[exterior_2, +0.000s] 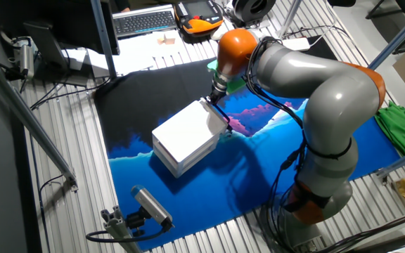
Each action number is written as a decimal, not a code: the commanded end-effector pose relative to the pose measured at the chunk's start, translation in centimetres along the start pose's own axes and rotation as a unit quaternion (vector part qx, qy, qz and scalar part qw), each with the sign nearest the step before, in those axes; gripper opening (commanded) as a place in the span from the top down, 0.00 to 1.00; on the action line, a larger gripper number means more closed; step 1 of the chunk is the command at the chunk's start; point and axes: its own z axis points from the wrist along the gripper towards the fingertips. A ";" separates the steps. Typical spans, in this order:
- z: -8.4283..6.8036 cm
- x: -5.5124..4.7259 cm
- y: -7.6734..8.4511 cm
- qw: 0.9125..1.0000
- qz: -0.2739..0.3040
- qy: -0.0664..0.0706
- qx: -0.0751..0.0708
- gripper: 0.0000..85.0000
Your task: Grasp the handle and open the drawer
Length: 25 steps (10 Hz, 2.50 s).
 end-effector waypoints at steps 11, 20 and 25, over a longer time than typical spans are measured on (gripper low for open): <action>-0.1 0.1 -1.6 1.000 0.004 0.018 0.014 1.00; -0.2 0.1 -2.9 1.000 0.005 0.029 0.010 1.00; -0.3 0.2 -3.9 1.000 0.001 0.027 0.007 1.00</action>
